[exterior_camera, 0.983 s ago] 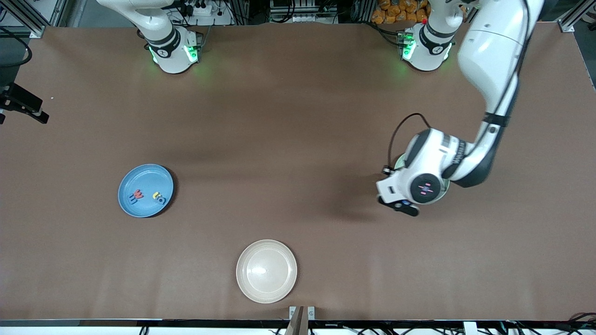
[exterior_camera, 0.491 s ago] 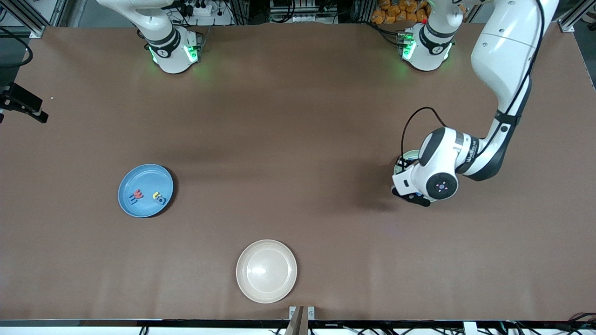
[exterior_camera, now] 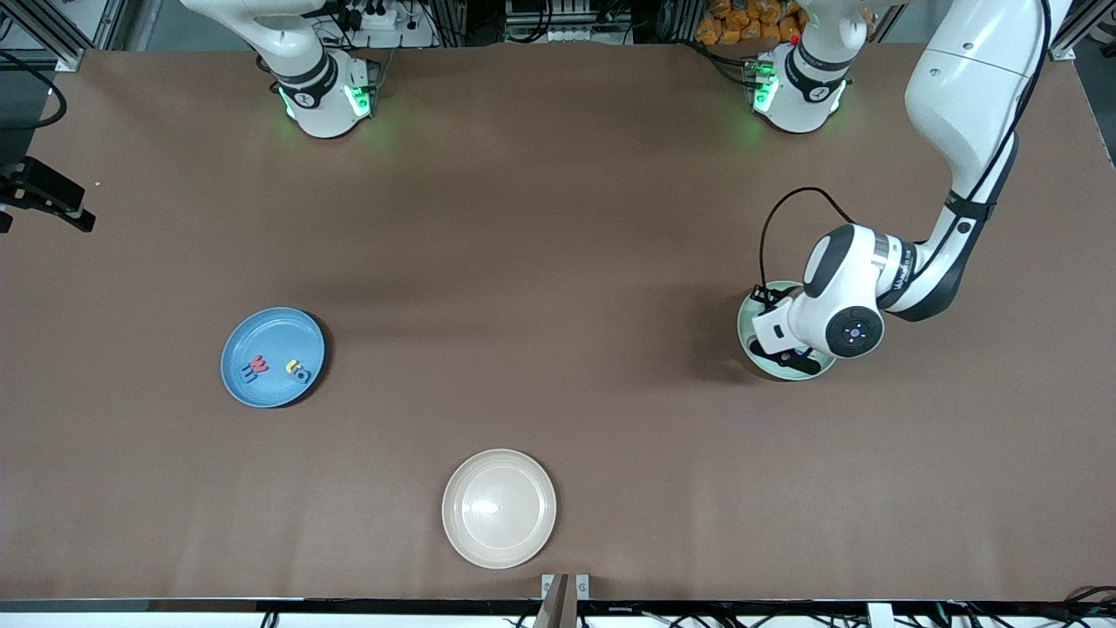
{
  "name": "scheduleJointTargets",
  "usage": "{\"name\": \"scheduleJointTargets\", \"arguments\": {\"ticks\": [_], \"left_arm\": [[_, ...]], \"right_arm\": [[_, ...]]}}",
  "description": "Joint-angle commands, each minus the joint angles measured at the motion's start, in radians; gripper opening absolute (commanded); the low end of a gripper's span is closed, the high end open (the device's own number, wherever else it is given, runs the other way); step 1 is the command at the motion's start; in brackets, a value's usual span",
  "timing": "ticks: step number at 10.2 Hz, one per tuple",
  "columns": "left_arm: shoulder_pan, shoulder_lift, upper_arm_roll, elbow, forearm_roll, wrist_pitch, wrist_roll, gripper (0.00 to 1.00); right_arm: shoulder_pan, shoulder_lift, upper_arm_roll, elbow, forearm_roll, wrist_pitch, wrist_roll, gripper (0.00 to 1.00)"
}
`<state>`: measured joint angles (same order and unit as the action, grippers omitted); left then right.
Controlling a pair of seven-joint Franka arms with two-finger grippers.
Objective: Sort upper and lower case letters into plates
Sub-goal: 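Carry the blue Z to the green plate and release it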
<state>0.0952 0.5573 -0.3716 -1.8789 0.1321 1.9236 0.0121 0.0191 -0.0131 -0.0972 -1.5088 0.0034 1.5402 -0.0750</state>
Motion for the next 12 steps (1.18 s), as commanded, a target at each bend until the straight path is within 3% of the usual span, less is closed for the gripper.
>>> {"name": "scheduleJointTargets", "arguments": {"ticks": [1, 4, 7, 11, 12], "left_arm": [[0.012, -0.036, -0.009, -0.023, -0.04, 0.011, 0.006, 1.0], [0.034, -0.076, -0.004, 0.036, -0.04, -0.002, -0.009, 1.0], [0.041, -0.118, -0.001, 0.159, -0.039, -0.043, -0.127, 1.0], [0.037, -0.166, -0.001, 0.43, -0.035, -0.3, -0.248, 1.0], [0.028, -0.186, 0.002, 0.446, -0.035, -0.33, -0.253, 1.0]], "right_arm": [[0.002, 0.012, 0.002, 0.025, -0.016, -0.023, 0.015, 1.0], [0.002, 0.008, 0.002, 0.028, -0.017, -0.038, 0.015, 1.0], [0.001, 0.007, 0.002, 0.029, -0.019, -0.045, 0.015, 1.0], [0.001, 0.008, 0.004, 0.027, -0.04, -0.049, 0.011, 1.0], [0.002, 0.01, 0.004, 0.027, -0.04, -0.049, 0.011, 1.0]]}}
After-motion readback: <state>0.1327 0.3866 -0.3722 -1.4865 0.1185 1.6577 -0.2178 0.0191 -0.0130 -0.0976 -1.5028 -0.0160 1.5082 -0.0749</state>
